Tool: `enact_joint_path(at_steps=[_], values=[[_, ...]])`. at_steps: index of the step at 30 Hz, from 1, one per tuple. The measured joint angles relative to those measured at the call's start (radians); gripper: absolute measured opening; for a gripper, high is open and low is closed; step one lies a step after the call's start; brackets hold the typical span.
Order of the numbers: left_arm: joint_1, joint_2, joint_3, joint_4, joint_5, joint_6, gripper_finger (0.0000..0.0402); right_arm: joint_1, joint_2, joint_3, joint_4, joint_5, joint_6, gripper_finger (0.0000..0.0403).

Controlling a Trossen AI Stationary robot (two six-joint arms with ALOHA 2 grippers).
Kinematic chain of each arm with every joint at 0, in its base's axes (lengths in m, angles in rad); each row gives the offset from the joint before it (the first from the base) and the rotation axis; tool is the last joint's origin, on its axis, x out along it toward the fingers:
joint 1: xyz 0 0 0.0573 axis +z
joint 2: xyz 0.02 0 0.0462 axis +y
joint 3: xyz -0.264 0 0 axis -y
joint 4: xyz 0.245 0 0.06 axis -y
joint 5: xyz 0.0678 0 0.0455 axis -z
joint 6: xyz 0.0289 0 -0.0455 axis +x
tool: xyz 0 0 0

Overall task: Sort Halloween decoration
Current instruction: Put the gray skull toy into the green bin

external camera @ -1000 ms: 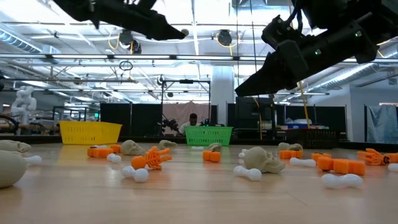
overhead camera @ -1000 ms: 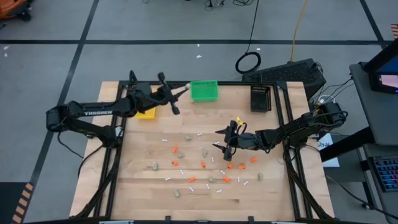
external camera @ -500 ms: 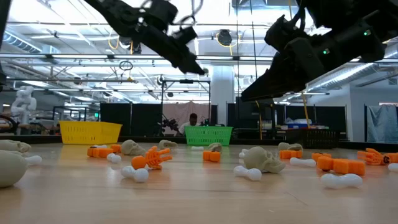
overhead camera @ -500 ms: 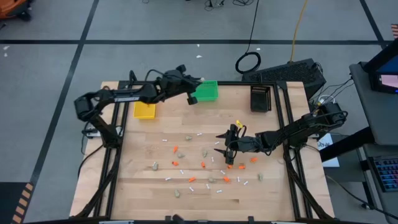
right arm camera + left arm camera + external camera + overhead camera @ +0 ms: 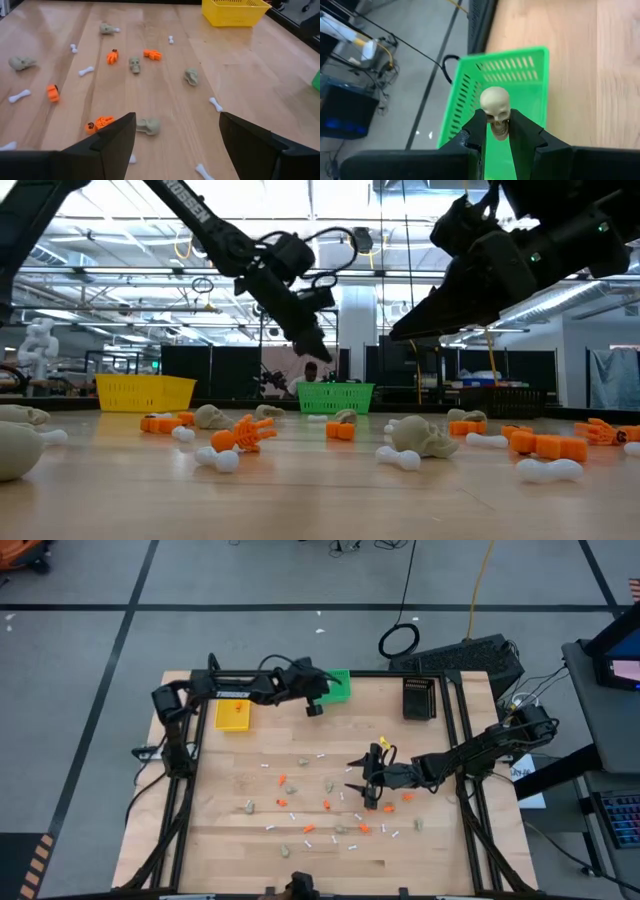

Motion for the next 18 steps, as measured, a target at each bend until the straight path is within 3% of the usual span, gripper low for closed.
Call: enact_joint_path(at_steps=[18], values=[[0.002,0.010,0.000,-0.049,0.002,-0.052,0.0057,0.000,0.000,0.000,0.000,0.005,-0.003,0.0272]])
